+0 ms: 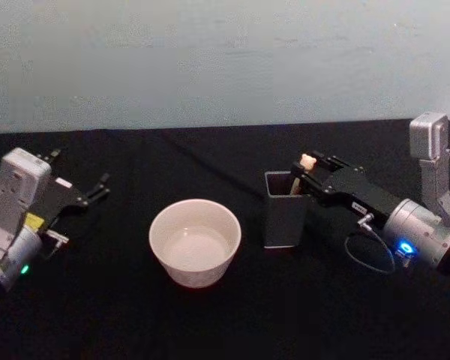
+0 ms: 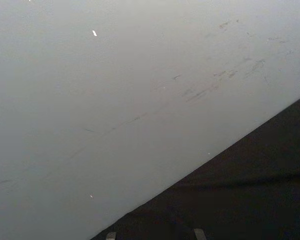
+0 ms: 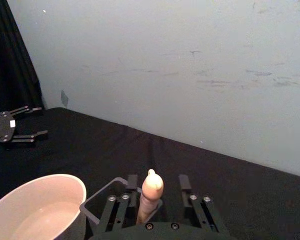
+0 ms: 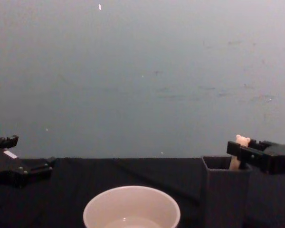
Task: Pick up the stirring spoon with one hand, stir inside the cup, then place it back in its original position.
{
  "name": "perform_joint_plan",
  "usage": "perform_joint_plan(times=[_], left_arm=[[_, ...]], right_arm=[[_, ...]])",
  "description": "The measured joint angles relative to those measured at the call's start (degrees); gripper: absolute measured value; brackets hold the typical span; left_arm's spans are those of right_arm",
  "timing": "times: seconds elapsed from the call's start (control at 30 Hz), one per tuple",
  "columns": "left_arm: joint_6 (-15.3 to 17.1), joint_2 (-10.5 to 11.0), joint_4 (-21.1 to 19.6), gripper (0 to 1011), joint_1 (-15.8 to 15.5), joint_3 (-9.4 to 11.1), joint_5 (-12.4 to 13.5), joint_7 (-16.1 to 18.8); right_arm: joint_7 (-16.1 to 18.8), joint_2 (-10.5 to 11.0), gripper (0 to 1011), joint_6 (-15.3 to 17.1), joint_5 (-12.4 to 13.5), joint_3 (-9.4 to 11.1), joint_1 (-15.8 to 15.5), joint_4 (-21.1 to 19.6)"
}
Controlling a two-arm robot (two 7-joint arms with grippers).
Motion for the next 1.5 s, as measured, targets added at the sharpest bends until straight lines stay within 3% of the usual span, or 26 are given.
perform_joint_plan(times=[0.07,0.23,0.37,1.07,1.5], left_arm=[[0.00,0.00,0.00,1001,0.00,0.00,0.00,0.00],[0.00,0.00,0.00,1001,0.00,0.00,0.00,0.00],[0.00,0.00,0.00,1002,0.00,0.00,0.00,0.00],[0.00,0.00,0.00,1001,0.00,0.00,0.00,0.00],[0.00,0.00,0.00,1001,0.00,0.00,0.00,0.00]], right_arm=[[0.00,0.00,476,0.00,0.00,0.00,0.00,0.00],[0.00,0.00,283,0.00,0.00,0.00,0.00,0.00],[0.01,0.00,225,-0.01,0.06,0.00,0.00,-0.01],[0.03,-0.01,225,0.11,0.10,0.05,0.00,0.01],[0.96,0.15,225,1.95,3.70,1.28,-0.40,-1.82]])
